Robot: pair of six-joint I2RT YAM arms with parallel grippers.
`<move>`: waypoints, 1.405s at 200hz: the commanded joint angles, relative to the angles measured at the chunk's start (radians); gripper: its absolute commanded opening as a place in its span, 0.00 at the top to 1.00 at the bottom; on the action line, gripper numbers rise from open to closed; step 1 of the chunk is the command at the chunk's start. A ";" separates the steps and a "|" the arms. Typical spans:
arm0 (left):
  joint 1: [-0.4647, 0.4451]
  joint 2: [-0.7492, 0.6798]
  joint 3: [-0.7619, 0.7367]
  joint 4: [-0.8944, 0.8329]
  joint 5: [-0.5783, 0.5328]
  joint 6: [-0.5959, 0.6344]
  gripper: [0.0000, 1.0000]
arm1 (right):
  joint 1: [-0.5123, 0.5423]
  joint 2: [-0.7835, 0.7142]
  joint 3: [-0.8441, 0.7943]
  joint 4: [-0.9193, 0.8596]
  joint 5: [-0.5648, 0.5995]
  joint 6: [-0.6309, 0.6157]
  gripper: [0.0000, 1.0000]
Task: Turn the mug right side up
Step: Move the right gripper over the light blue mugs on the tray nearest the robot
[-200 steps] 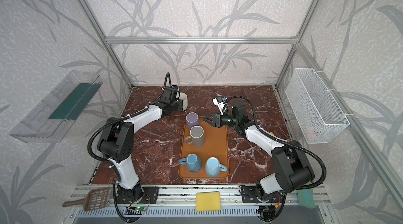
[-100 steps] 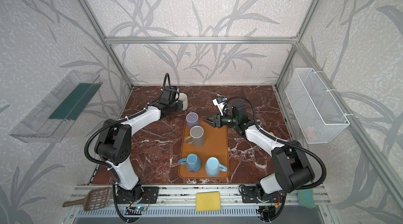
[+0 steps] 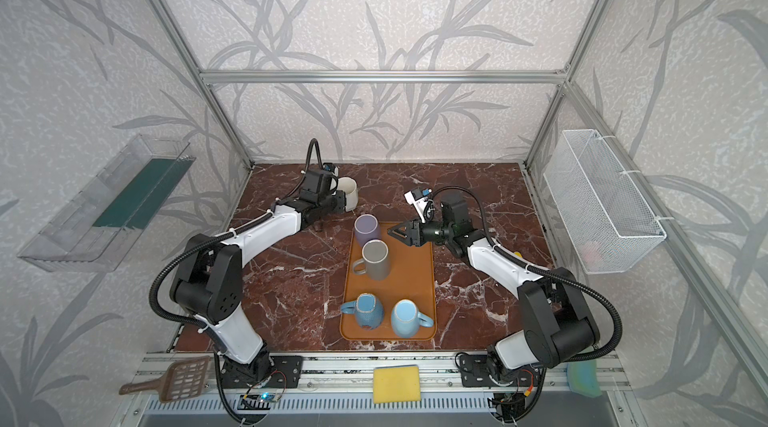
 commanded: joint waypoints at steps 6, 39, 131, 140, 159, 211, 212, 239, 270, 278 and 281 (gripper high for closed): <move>-0.007 -0.053 -0.026 0.018 -0.003 0.015 0.69 | -0.003 -0.059 0.039 -0.126 0.025 -0.080 0.56; -0.007 -0.094 -0.054 0.035 -0.001 0.024 0.69 | 0.010 -0.141 0.039 -0.309 0.107 -0.177 0.56; -0.007 -0.226 -0.116 0.025 -0.017 0.009 0.70 | 0.221 -0.471 -0.057 -0.765 0.473 -0.224 0.53; -0.007 -0.228 -0.116 0.019 -0.018 0.007 0.70 | 0.254 -0.494 -0.063 -0.802 0.508 -0.214 0.53; -0.008 -0.228 -0.116 0.008 -0.011 0.002 0.71 | 0.298 -0.543 -0.087 -0.851 0.552 -0.171 0.53; -0.009 -0.237 -0.127 0.007 0.003 -0.008 0.71 | 0.405 -0.681 -0.194 -0.932 0.603 -0.051 0.53; -0.009 -0.237 -0.127 0.007 0.003 -0.008 0.71 | 0.408 -0.682 -0.195 -0.931 0.603 -0.049 0.52; -0.011 -0.243 -0.127 0.008 0.012 -0.011 0.72 | 0.460 -0.696 -0.223 -0.952 0.637 -0.014 0.49; -0.011 -0.251 -0.132 0.007 0.012 -0.007 0.73 | 0.504 -0.708 -0.249 -0.951 0.673 0.015 0.43; -0.011 -0.254 -0.132 0.007 0.014 -0.007 0.73 | 0.512 -0.708 -0.251 -0.950 0.678 0.016 0.42; -0.011 -0.253 -0.132 0.007 0.013 -0.007 0.73 | 0.515 -0.707 -0.253 -0.948 0.678 0.015 0.42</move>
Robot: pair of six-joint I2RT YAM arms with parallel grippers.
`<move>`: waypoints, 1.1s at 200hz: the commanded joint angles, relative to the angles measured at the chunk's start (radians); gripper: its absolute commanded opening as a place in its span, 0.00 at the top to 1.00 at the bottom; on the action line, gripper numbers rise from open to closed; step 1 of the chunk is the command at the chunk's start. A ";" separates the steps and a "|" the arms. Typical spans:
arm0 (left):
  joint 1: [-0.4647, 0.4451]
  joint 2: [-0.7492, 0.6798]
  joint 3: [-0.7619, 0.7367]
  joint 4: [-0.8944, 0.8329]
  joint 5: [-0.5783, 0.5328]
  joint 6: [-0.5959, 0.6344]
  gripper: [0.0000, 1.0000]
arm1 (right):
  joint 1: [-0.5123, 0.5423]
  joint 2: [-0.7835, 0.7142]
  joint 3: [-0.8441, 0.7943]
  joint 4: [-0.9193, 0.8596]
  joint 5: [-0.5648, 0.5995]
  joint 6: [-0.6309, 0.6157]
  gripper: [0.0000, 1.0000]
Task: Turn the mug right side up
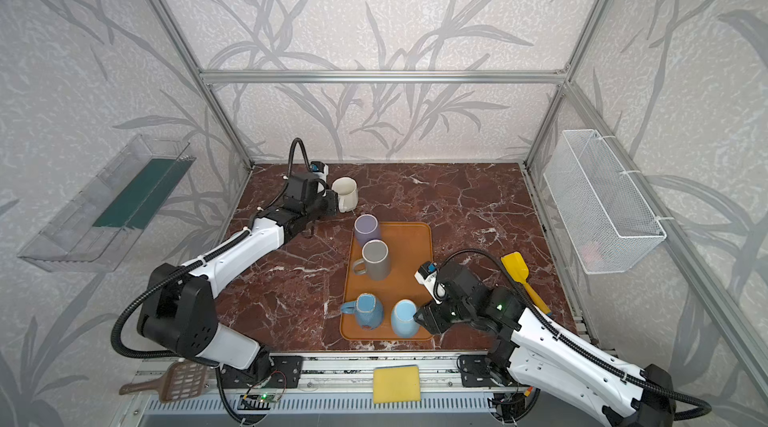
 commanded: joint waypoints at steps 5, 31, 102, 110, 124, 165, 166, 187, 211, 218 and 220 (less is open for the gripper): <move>-0.005 -0.037 -0.015 -0.007 0.009 -0.003 0.73 | 0.028 -0.011 -0.010 -0.022 0.044 0.029 0.42; -0.006 -0.040 -0.017 -0.005 0.016 -0.002 0.73 | 0.040 0.018 -0.011 -0.011 0.049 0.018 0.37; -0.007 -0.049 -0.007 -0.029 0.023 0.000 0.74 | 0.062 0.086 -0.009 0.040 0.016 -0.022 0.33; -0.007 -0.050 -0.008 -0.028 0.022 -0.001 0.74 | 0.067 0.092 -0.012 0.045 0.013 -0.025 0.33; -0.007 -0.053 -0.008 -0.028 0.024 -0.002 0.74 | 0.074 0.105 -0.013 0.045 0.013 -0.027 0.33; -0.007 -0.055 -0.007 -0.029 0.031 -0.005 0.74 | 0.085 0.146 -0.005 0.035 0.045 -0.016 0.36; -0.007 -0.055 -0.007 -0.029 0.031 -0.005 0.74 | 0.085 0.146 -0.005 0.036 0.045 -0.015 0.36; -0.007 -0.058 -0.007 -0.033 0.031 -0.004 0.74 | 0.087 0.150 -0.004 0.035 0.071 -0.001 0.45; -0.007 -0.061 -0.005 -0.041 0.041 -0.006 0.74 | 0.087 0.164 0.001 0.039 0.089 0.007 0.56; -0.008 -0.064 -0.007 -0.044 0.042 -0.007 0.74 | 0.087 0.170 0.003 0.039 0.090 0.007 0.58; -0.008 -0.064 -0.007 -0.046 0.042 -0.007 0.74 | 0.087 0.171 0.004 0.039 0.092 0.008 0.58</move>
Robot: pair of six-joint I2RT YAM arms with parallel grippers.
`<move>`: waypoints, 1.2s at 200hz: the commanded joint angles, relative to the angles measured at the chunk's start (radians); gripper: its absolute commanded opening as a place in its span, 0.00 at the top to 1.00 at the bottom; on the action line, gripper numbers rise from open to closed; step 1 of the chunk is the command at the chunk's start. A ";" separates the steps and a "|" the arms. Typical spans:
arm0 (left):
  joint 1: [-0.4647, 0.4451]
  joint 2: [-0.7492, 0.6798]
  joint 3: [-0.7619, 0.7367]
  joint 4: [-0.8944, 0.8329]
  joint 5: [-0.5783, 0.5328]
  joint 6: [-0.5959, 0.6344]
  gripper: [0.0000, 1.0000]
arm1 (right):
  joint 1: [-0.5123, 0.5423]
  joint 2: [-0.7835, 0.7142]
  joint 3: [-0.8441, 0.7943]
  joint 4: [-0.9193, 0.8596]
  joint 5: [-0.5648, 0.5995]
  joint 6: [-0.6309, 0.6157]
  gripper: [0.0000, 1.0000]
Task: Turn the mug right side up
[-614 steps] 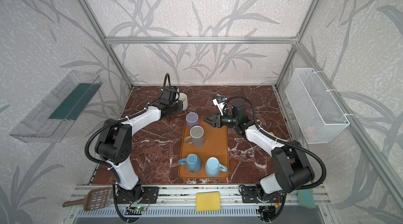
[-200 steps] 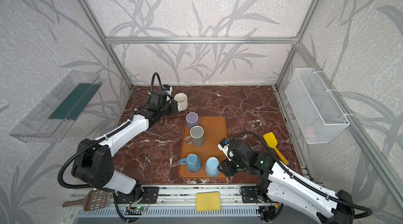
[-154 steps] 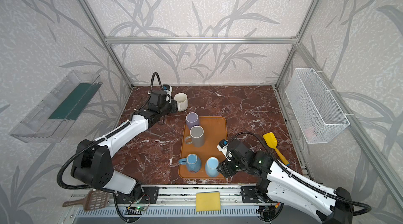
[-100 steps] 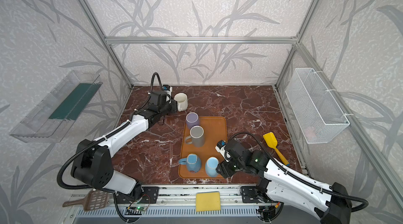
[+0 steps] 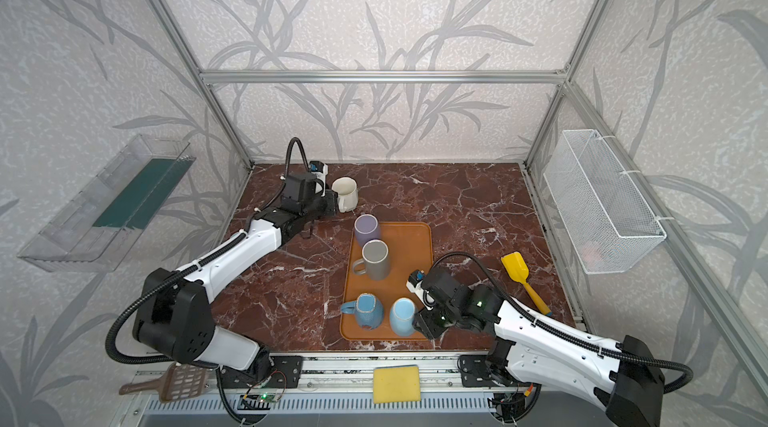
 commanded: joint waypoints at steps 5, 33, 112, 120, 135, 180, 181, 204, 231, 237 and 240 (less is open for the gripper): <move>-0.007 -0.037 -0.003 -0.033 0.013 -0.008 0.74 | 0.009 0.021 0.012 0.003 0.037 0.015 0.59; -0.008 -0.044 -0.005 -0.034 0.010 -0.008 0.74 | 0.008 0.041 0.023 0.007 0.072 0.026 0.69; -0.019 -0.073 -0.020 -0.008 0.013 0.007 0.74 | 0.006 0.101 0.071 0.022 0.161 0.043 0.81; -0.020 -0.076 -0.025 -0.001 0.013 0.007 0.74 | 0.005 0.108 0.076 0.024 0.172 0.046 0.81; -0.020 -0.083 -0.031 0.010 0.013 0.004 0.74 | 0.001 0.126 0.086 0.031 0.192 0.047 0.81; -0.023 -0.105 -0.042 0.013 0.016 0.004 0.73 | -0.020 0.217 0.163 0.021 0.255 0.026 0.72; -0.023 -0.106 -0.042 0.014 0.016 0.003 0.73 | -0.021 0.219 0.165 0.020 0.256 0.025 0.72; -0.023 -0.125 -0.052 0.016 0.009 0.006 0.73 | -0.039 0.270 0.217 -0.008 0.263 0.015 0.68; -0.023 -0.151 -0.066 0.015 0.007 0.004 0.73 | -0.042 0.341 0.290 -0.087 0.285 0.005 0.67; -0.023 -0.157 -0.069 0.016 0.008 0.004 0.73 | -0.044 0.355 0.304 -0.105 0.287 0.002 0.67; -0.023 -0.159 -0.071 0.017 0.008 0.003 0.73 | -0.044 0.362 0.312 -0.115 0.288 -0.001 0.67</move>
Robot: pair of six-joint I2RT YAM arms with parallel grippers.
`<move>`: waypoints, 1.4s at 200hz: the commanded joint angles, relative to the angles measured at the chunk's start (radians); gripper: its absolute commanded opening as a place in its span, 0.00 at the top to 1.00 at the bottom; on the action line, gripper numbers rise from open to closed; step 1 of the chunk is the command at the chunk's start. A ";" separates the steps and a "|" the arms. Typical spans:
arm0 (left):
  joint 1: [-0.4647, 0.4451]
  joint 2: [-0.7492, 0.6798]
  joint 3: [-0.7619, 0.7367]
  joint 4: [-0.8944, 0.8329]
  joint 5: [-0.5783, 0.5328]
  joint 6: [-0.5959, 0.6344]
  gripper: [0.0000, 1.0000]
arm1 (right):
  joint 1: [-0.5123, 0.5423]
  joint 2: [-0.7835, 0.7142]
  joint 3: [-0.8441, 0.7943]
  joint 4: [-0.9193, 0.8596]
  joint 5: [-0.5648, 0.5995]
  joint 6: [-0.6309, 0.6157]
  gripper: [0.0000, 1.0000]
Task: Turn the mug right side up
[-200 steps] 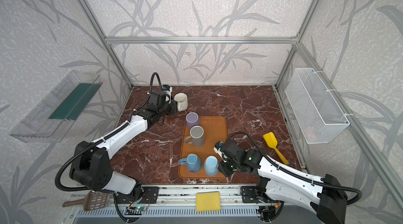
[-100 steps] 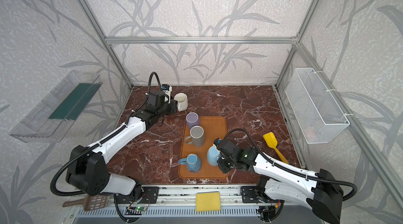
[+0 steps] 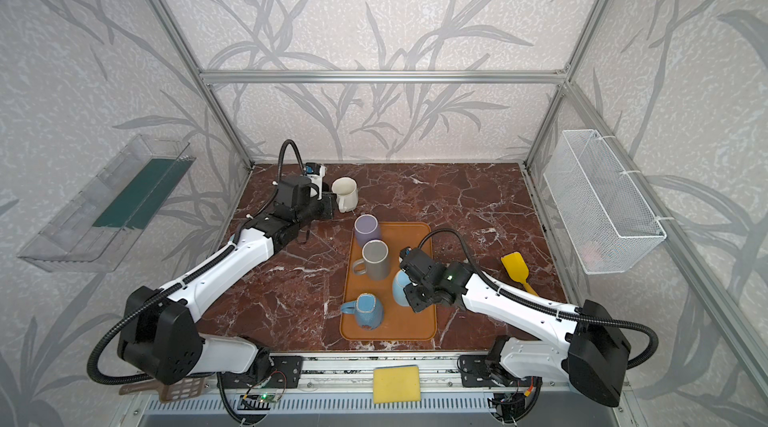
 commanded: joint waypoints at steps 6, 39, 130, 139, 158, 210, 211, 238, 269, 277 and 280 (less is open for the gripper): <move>-0.005 -0.049 -0.019 0.017 -0.005 0.003 0.73 | -0.007 0.055 0.073 -0.110 0.041 -0.021 0.67; -0.005 -0.056 -0.025 0.014 -0.005 0.000 0.73 | -0.015 0.110 0.126 -0.166 0.037 -0.035 0.67; -0.005 -0.076 -0.042 0.021 -0.001 -0.016 0.73 | -0.029 0.265 0.245 -0.274 0.027 -0.078 0.69; -0.005 -0.078 -0.043 0.020 -0.004 -0.015 0.73 | -0.029 0.273 0.251 -0.276 0.026 -0.081 0.69; -0.005 -0.084 -0.048 0.019 -0.009 -0.012 0.73 | -0.035 0.281 0.255 -0.269 0.019 -0.085 0.69; -0.004 -0.087 -0.051 0.015 -0.007 -0.012 0.73 | -0.048 0.299 0.247 -0.240 -0.005 -0.091 0.68; -0.005 -0.087 -0.050 0.015 -0.008 -0.012 0.73 | -0.048 0.300 0.247 -0.240 -0.006 -0.091 0.68; -0.005 -0.092 -0.053 0.011 -0.008 -0.010 0.73 | -0.051 0.307 0.243 -0.231 -0.010 -0.096 0.68; -0.005 -0.093 -0.051 0.010 -0.009 -0.009 0.73 | -0.054 0.315 0.244 -0.227 -0.010 -0.100 0.68; -0.005 -0.093 -0.051 0.009 -0.009 -0.009 0.73 | -0.054 0.318 0.242 -0.226 -0.010 -0.102 0.68; -0.005 -0.093 -0.051 0.010 -0.009 -0.009 0.73 | -0.054 0.317 0.242 -0.225 -0.010 -0.103 0.68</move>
